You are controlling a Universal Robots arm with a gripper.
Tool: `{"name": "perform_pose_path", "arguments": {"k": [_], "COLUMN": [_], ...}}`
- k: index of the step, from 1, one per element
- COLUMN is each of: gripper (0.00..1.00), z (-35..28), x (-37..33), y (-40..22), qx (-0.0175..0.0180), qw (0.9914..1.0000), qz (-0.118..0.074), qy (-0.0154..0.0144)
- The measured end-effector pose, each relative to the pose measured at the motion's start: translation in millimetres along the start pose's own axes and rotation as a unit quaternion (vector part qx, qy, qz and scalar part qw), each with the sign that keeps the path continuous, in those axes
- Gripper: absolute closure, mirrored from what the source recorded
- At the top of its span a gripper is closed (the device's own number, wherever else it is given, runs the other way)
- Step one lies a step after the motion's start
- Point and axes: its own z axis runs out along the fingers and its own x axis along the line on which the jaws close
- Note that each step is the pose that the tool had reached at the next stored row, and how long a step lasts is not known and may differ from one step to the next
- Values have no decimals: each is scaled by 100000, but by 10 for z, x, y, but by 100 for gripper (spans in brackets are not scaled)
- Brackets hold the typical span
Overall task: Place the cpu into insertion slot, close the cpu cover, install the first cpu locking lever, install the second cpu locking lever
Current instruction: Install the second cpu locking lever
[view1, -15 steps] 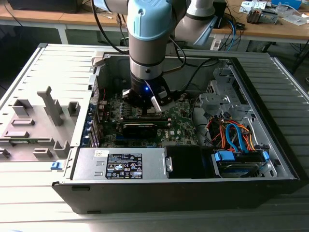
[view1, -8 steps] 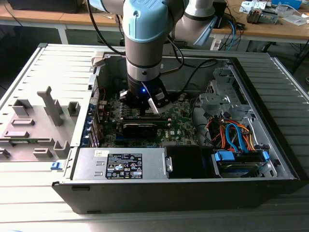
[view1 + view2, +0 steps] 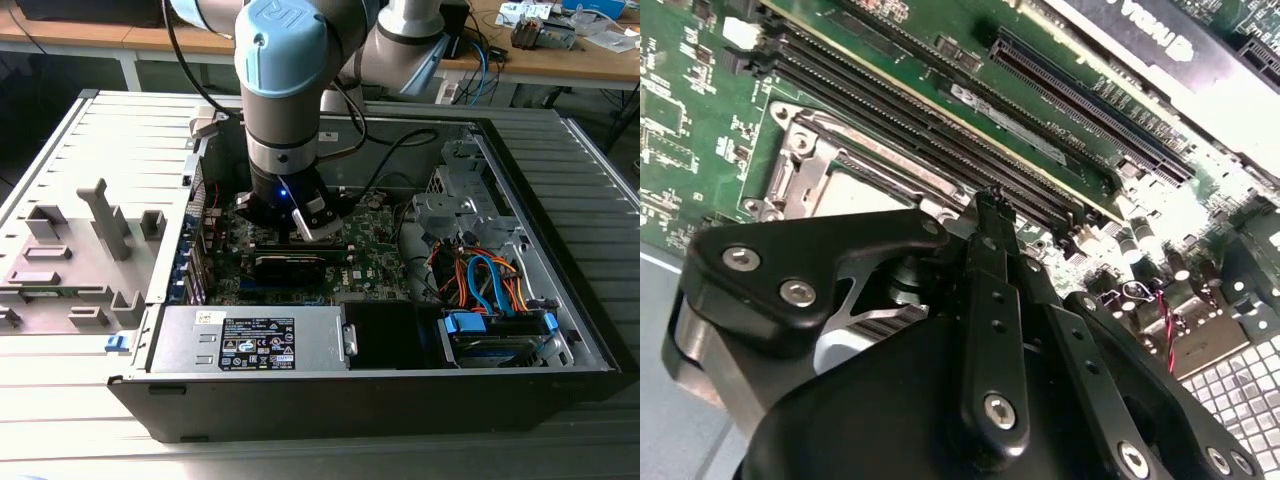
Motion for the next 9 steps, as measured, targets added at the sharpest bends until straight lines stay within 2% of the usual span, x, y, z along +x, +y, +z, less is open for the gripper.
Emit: {"name": "perform_pose_path", "arguments": {"k": [1, 4, 6, 7, 9], "gripper": [89, 89, 89, 89, 89], "z": [12, 43, 68, 95, 114], "x": [2, 9, 32, 56, 60], "y": [-3, -8, -12, -15, -18], "qx": [-95, -716, -866, -920, -954], "qw": [100000, 99997, 99996, 99993, 99973], "qz": [-39, -115, -197, -693, -2066], "qy": [6, -5, 13, 98, 349]}}
